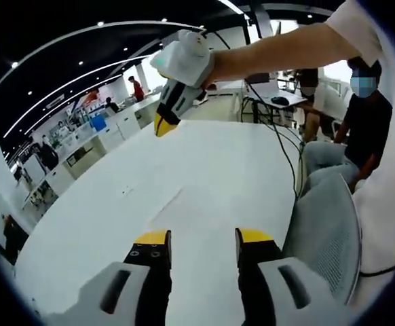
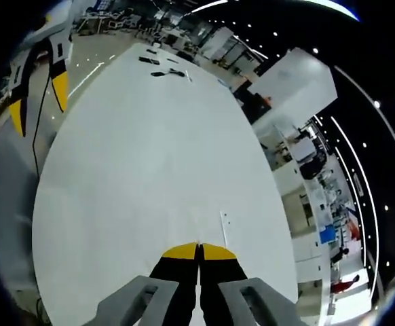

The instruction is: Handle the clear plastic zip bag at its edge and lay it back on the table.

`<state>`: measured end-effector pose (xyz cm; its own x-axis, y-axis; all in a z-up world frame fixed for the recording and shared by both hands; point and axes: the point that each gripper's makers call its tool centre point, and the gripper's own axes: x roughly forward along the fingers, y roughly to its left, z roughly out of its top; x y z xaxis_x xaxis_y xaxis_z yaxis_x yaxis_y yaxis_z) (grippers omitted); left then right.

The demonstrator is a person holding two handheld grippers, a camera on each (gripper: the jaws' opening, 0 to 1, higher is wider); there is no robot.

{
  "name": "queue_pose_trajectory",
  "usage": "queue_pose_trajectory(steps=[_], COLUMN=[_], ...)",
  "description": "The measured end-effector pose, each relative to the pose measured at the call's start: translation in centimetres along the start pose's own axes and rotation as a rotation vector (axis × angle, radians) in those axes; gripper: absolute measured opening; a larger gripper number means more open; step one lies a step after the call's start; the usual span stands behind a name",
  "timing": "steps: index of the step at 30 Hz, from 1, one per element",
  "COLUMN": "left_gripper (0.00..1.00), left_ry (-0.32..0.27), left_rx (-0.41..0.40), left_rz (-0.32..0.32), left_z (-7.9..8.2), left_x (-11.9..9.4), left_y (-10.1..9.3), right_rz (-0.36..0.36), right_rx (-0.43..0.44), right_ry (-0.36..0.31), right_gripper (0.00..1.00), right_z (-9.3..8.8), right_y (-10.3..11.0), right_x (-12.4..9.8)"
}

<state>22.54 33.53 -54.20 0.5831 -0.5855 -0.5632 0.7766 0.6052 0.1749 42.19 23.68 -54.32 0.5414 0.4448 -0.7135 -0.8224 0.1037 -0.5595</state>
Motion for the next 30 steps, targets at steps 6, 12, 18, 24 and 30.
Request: queue_pose_trajectory(steps=[6,12,18,24,30], left_gripper=[0.4,0.46,0.57,0.62,0.64], left_ry=[-0.034,-0.065,-0.094,-0.101,-0.098], left_rx=[-0.068,-0.116,-0.176,-0.219,-0.237], left_rz=[0.012,0.038,0.053,0.061,0.065], left_z=[0.5,0.4,0.2,-0.6,-1.1], left_x=[0.1,0.4,0.4,0.5,0.7], left_y=[0.1,0.4,0.6,0.3,-0.1], right_rz=[-0.032,-0.078,-0.116,-0.138,-0.13], right_rx=[-0.018,-0.032,-0.044,-0.082,-0.102], right_ry=[0.002,-0.007,-0.023,-0.032,-0.033], right_gripper=[0.0,0.0,0.0,0.0,0.0], right_z=[-0.2,-0.6,-0.6,-1.0,-1.3], right_y=[-0.1,-0.2,0.0,1.7,3.8], right_x=[0.8,1.5,1.9,2.9,3.7])
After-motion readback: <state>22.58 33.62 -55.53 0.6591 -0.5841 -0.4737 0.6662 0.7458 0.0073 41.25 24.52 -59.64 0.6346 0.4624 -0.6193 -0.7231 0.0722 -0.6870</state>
